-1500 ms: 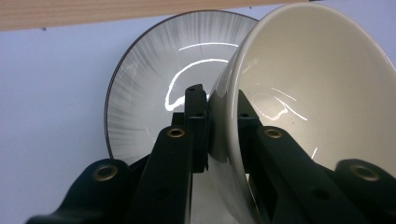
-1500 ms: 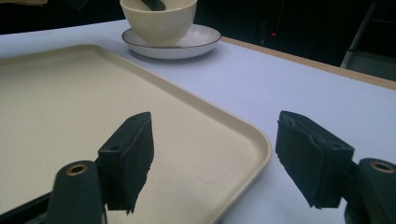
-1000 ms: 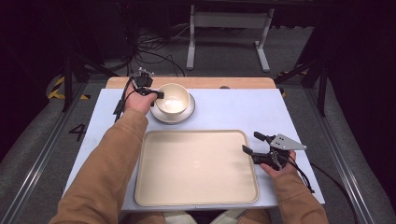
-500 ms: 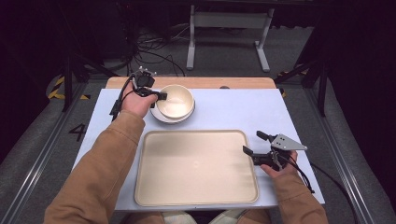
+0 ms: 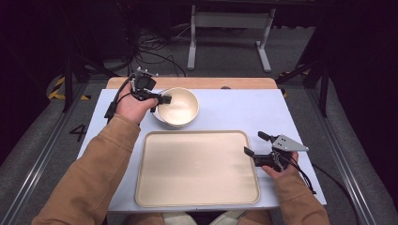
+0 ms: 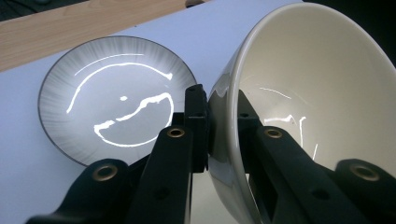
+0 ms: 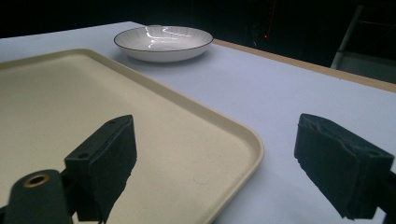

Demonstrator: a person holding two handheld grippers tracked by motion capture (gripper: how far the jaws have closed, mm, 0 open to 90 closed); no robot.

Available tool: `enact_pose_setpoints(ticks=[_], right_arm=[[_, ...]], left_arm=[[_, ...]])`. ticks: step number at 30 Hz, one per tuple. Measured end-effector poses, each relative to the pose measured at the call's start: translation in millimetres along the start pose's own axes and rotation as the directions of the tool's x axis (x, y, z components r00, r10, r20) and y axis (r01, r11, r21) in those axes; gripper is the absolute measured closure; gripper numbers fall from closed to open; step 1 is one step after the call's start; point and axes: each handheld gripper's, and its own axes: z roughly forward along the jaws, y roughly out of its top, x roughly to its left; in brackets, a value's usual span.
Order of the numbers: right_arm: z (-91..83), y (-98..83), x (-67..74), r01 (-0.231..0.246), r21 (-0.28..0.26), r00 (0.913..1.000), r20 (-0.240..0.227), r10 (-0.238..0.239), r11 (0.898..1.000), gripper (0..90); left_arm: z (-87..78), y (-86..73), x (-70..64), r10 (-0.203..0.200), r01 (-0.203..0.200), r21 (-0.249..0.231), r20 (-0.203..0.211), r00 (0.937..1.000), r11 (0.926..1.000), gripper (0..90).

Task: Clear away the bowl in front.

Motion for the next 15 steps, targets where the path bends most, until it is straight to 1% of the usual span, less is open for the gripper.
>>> enact_pose_setpoints(ticks=[2,3,4,5,6,7,9,10,15], right_arm=[[-0.1,0.0,0.1,0.002,0.001,1.0,0.003,-0.002,1.0,13.9],[-0.1,0.0,0.1,0.002,0.001,1.0,0.003,-0.002,1.0,13.9],[-0.1,0.1,0.2,0.004,0.001,1.0,0.002,-0.004,1.0,13.7],[0.1,0.0,0.0,0.002,-0.001,1.0,-0.006,-0.002,1.0,13.5],[0.1,0.0,-0.3,0.0,-0.002,1.0,-0.009,0.0,1.0,13.5],[0.1,0.0,-0.3,0.0,-0.002,1.0,-0.009,0.0,1.0,13.1],[0.1,0.0,-0.1,0.002,-0.002,0.9999,-0.011,-0.002,1.0,12.8],[0.1,0.0,-0.1,0.002,-0.002,0.9999,-0.011,-0.002,1.0,12.8],[-0.3,-0.2,0.3,0.005,-0.007,1.0,-0.006,-0.005,1.0,11.5]], left_arm=[[-2.4,-0.7,-5.0,0.019,-0.019,0.007,0.004,0.9998,0.9998,82.0],[-2.4,-0.7,-5.0,0.019,-0.019,0.007,0.004,0.9998,0.9998,82.0],[-3.4,-0.9,-7.3,0.03,-0.03,0.014,0.003,0.9995,0.9995,82.0],[-4.1,-1.7,-12.0,0.039,-0.039,0.016,0.012,0.9992,0.9991,82.0],[-4.1,-1.7,-12.0,0.039,-0.039,0.016,0.012,0.9992,0.9991,82.0],[-4.8,-2.1,-13.7,0.055,-0.055,0.02,0.013,0.9984,0.9983,82.0],[-5.7,-3.9,-19.0,0.063,-0.064,0.024,0.027,0.9976,0.9977,82.0],[-6.4,-4.8,-21.3,0.074,-0.075,0.03,0.036,0.9966,0.9968,82.0],[-7.8,-9.1,-33.1,0.1,-0.103,0.04,0.057,0.9933,0.9939,81.8]])
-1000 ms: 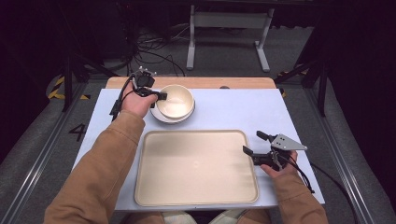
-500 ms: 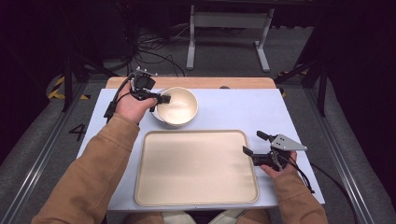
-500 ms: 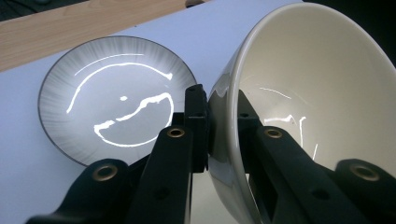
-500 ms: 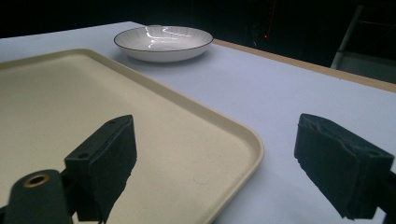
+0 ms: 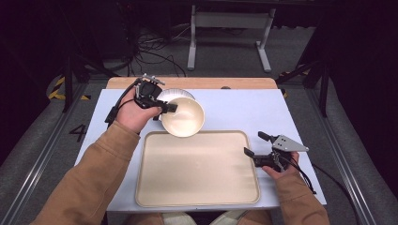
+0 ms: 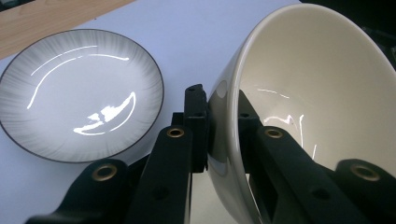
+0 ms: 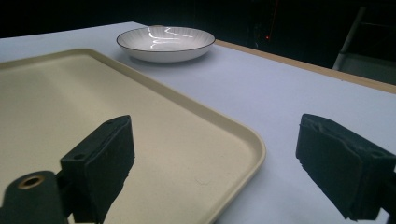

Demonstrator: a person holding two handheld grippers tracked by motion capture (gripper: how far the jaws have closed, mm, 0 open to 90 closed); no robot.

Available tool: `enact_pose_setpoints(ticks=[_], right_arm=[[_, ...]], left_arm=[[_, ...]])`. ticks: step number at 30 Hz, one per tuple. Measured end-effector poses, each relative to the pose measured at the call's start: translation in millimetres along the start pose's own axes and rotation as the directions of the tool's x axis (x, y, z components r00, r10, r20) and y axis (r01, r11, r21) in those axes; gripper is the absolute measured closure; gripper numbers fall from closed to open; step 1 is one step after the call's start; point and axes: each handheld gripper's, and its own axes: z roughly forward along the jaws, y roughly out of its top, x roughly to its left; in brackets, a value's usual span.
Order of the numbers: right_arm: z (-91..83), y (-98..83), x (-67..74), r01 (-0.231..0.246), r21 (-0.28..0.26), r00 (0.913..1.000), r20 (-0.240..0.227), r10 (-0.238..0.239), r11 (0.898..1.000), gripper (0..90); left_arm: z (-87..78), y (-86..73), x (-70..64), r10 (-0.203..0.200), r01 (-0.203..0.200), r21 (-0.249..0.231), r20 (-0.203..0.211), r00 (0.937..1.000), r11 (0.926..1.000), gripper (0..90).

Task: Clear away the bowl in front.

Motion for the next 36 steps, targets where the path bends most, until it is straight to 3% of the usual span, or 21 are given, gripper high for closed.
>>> enact_pose_setpoints(ticks=[8,15,22,30,36], right_arm=[[-2.1,-0.8,-0.3,-0.005,-0.016,1.0,0.005,0.005,1.0,9.4],[-8.0,-3.8,-1.6,-0.019,-0.085,0.9998,0.002,0.019,0.996,6.8],[-9.7,-4.7,-2.0,-0.018,-0.101,0.9998,-0.003,0.018,0.995,6.7],[-10.4,-5.1,-2.1,-0.02,-0.109,0.9998,-0.005,0.02,0.994,6.5],[-10.3,-5.1,-1.6,-0.015,-0.111,0.9999,-0.009,0.014,0.994,6.5]], left_arm=[[2.2,-3.9,-14.9,0.034,-0.035,0.032,0.032,0.9989,0.9989,81.8],[6.8,-6.9,-24.9,0.06,-0.063,0.051,0.052,0.9968,0.9967,81.8],[13.0,-9.9,-33.8,0.07,-0.075,0.078,0.057,0.9959,0.9942,81.8],[19.3,-12.0,-41.9,0.082,-0.09,0.131,0.064,0.9946,0.9873,81.9],[28.6,-14.2,-45.3,0.07,-0.089,0.189,0.103,0.9922,0.978,82.0]])
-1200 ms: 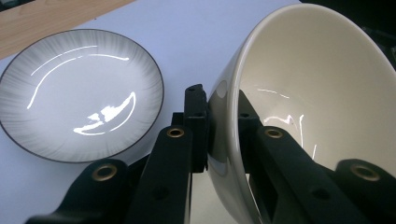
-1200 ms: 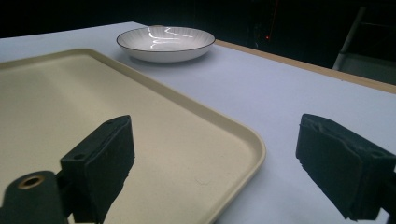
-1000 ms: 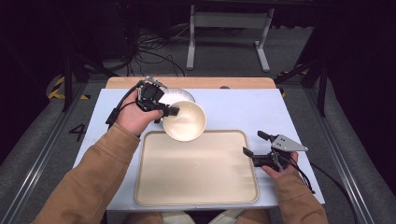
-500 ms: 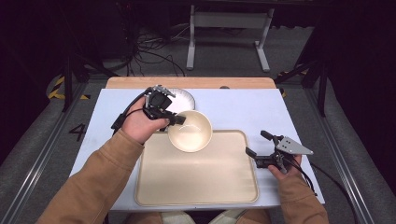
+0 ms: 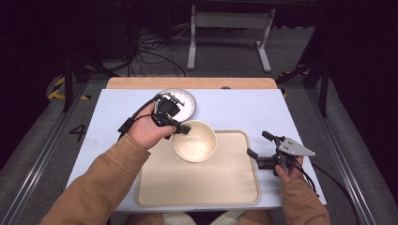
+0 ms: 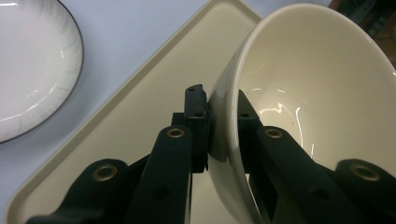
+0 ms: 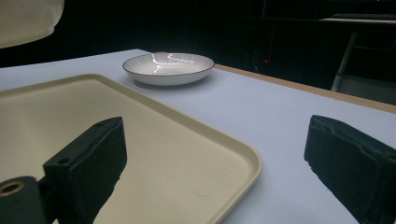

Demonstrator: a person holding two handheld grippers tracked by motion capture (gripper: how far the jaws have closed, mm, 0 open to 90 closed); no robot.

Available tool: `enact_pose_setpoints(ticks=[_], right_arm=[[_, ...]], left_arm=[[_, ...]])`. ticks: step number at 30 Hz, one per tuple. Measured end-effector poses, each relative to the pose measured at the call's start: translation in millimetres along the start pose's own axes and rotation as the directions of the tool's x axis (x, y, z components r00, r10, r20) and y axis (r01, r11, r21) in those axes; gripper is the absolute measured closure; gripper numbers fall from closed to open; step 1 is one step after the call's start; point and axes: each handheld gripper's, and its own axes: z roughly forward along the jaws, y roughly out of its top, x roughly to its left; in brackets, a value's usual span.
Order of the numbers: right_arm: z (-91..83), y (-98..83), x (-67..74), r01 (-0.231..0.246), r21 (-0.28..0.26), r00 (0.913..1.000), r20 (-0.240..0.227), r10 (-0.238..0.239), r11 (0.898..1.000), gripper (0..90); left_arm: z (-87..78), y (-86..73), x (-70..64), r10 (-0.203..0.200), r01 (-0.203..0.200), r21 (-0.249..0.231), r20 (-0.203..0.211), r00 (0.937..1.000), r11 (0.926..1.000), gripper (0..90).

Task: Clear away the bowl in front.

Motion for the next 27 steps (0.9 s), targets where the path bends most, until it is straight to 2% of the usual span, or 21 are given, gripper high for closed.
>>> enact_pose_setpoints(ticks=[11,18,27], right_arm=[[-0.3,-0.1,0.0,0.002,0.0,1.0,0.0,-0.002,1.0,6.5],[-1.4,-0.6,-0.2,0.001,-0.01,1.0,-0.006,-0.001,1.0,6.5],[-1.3,-0.7,-0.1,0.004,-0.012,1.0,-0.007,-0.004,1.0,6.5]], left_arm=[[28.2,-5.3,2.0,-0.013,0.011,0.035,0.047,0.9988,0.9993,81.9],[43.8,-8.8,4.0,-0.015,0.013,0.056,0.036,0.9992,0.9983,81.9],[58.2,-14.2,10.4,-0.045,0.042,0.085,0.038,0.9983,0.9955,81.9]])
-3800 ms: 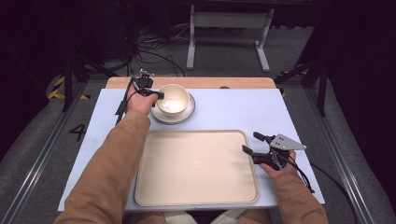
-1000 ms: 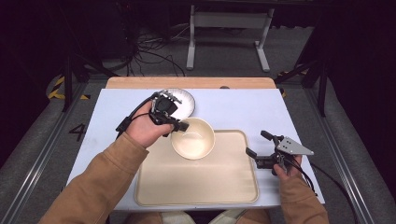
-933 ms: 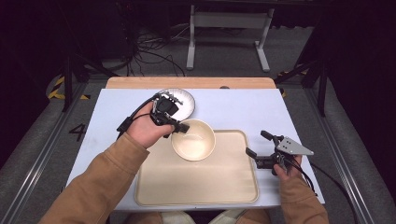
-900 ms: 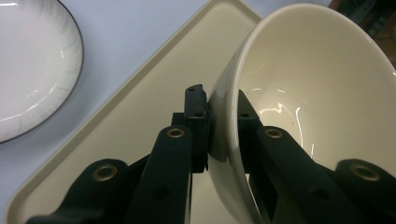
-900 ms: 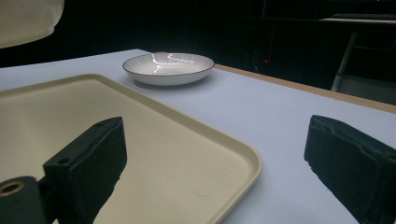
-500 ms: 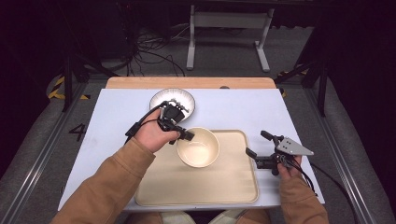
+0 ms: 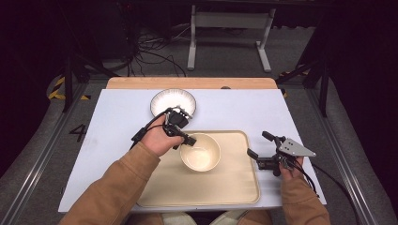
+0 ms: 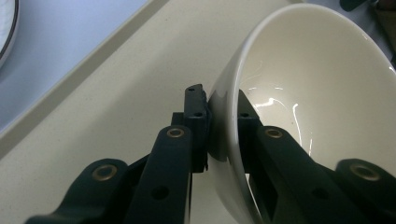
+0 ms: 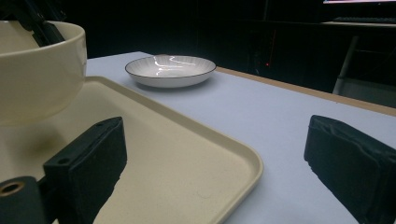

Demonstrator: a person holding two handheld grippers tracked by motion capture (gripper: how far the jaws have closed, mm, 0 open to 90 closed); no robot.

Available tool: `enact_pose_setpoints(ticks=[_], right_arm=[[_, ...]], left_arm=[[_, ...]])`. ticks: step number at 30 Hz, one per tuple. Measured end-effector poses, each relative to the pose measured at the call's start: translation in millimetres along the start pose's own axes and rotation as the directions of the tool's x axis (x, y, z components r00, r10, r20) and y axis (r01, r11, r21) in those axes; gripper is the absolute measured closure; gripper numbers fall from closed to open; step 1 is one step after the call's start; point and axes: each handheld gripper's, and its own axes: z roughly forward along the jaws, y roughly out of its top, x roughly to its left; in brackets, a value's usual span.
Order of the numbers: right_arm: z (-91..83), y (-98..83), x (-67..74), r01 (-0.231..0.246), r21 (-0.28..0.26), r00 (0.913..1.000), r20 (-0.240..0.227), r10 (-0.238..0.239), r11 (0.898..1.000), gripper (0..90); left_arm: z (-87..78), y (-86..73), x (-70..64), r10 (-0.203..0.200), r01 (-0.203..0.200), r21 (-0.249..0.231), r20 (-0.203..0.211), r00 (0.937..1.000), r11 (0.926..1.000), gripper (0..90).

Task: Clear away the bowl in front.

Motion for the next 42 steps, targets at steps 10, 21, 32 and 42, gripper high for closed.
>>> enact_pose_setpoints(ticks=[10,21,32,42], right_arm=[[-0.1,0.0,0.2,0.001,0.0,1.0,0.001,-0.001,1.0,6.5],[0.0,-0.1,0.2,0.001,-0.002,1.0,0.002,-0.001,1.0,6.5],[-0.1,-0.1,0.2,0.002,0.0,1.0,0.002,-0.002,1.0,6.5],[0.0,-0.1,0.2,0.001,-0.001,1.0,0.002,-0.001,1.0,6.5]], left_arm=[[15.4,-2.5,5.3,-0.024,0.024,0.036,-0.005,0.9997,0.9991,81.9],[24.6,-5.4,12.1,-0.035,0.035,0.055,-0.016,0.9993,0.9978,81.8],[30.9,-5.2,13.5,-0.014,0.016,0.056,-0.029,0.9995,0.9983,81.7],[35.4,-9.8,18.9,-0.03,0.032,0.068,-0.029,0.9991,0.9972,80.6]])
